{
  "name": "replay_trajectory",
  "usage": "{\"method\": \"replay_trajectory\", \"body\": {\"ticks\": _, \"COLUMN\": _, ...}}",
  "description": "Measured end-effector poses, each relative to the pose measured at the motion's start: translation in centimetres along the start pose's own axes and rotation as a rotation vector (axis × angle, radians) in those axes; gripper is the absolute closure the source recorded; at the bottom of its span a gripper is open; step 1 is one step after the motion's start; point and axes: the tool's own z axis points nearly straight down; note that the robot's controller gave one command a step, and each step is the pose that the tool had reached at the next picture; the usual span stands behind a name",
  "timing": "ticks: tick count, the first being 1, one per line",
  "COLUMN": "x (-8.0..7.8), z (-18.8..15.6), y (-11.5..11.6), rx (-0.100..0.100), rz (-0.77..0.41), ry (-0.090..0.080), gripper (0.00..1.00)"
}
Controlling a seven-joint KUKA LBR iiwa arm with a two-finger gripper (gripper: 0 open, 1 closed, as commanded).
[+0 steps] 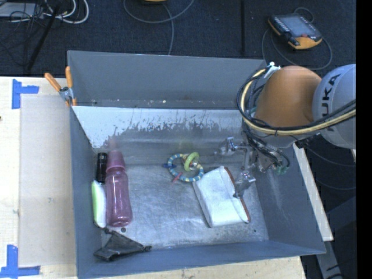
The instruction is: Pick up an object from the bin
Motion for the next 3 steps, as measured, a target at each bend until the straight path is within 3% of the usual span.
{"method": "replay_trajectory", "body": {"ticks": 1, "x": -0.8, "z": 1.0, "y": 1.1, "rx": 0.004, "rz": -0.063, "ry": -0.002, "gripper": 0.00}}
{"method": "replay_trajectory", "body": {"ticks": 2, "x": -2.7, "z": 3.7, "y": 6.4, "rx": 0.003, "rz": -0.142, "ry": 0.002, "gripper": 0.00}}
{"method": "replay_trajectory", "body": {"ticks": 3, "x": -4.6, "z": 7.0, "y": 3.2, "rx": 0.001, "rz": -0.248, "ry": -0.014, "gripper": 1.00}}
